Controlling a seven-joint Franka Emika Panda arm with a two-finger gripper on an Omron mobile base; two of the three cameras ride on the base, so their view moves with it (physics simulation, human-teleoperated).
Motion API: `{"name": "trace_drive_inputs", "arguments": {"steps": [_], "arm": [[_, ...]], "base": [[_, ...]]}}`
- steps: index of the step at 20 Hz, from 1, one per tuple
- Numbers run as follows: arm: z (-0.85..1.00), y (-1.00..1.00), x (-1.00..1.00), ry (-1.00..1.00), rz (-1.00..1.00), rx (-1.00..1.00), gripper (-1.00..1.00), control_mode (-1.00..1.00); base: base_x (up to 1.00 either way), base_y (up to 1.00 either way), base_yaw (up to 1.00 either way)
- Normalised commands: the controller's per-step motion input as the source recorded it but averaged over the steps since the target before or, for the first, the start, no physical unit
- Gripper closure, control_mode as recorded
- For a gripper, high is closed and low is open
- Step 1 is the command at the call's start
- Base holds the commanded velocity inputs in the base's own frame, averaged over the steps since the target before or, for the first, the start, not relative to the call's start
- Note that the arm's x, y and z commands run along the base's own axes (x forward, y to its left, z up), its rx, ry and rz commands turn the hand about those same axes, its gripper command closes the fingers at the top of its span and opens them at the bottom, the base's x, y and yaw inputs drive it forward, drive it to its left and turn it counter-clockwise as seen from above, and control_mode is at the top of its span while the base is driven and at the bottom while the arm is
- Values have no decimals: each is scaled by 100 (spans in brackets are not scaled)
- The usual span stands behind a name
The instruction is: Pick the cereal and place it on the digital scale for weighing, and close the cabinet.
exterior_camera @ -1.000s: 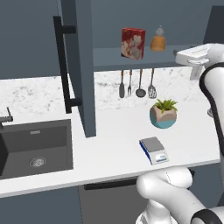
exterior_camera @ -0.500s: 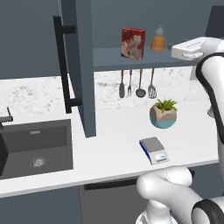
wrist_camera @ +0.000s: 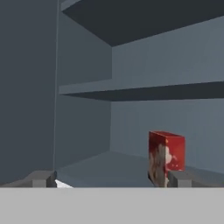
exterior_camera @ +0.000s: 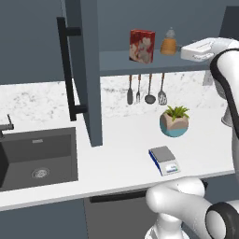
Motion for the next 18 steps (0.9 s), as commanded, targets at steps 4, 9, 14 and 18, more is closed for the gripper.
{"name": "trace_drive_inputs", "arguments": {"steps": [4, 9, 14, 18], "arm": [[-4, 13, 26, 0, 0, -1, -100, -100], [0, 17, 19, 2, 0, -3, -100, -100], [0, 34, 23, 4, 0, -8, -100, -100], [0, 14, 23, 1, 0, -2, -100, -100]], "base": [[0, 0, 0], [0, 0, 0], [0, 0, 0], [0, 0, 0]]}}
